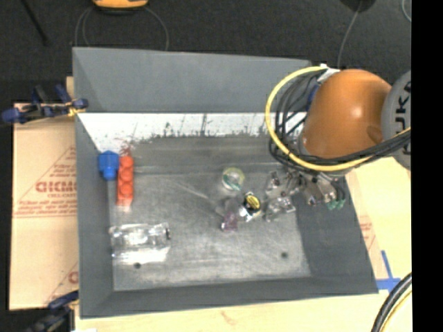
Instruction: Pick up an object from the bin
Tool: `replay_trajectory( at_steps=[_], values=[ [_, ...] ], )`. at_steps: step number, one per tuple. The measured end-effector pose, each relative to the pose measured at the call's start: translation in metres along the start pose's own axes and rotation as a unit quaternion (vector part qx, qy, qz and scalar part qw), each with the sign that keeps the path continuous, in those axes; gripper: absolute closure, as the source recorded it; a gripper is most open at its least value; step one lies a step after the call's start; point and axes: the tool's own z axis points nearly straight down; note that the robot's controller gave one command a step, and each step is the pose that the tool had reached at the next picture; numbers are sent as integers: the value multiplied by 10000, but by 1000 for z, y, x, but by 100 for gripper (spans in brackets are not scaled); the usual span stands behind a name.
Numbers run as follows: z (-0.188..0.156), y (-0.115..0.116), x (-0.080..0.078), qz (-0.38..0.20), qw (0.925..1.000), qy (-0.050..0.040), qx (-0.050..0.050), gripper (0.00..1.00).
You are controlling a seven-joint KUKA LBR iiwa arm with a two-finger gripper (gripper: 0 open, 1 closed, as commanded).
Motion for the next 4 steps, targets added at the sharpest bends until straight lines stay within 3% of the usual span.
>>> replay_trajectory(
  at_steps=[1,2,3,4],
  values=[
    [4,0,1,6,10000,31,-13,0],
    [140,21,-30,321,9995,-4,-12,0],
    [136,20,-31,311,9995,-24,-3,100],
    [-47,12,-25,-483,9988,-10,6,100]
  ],
)
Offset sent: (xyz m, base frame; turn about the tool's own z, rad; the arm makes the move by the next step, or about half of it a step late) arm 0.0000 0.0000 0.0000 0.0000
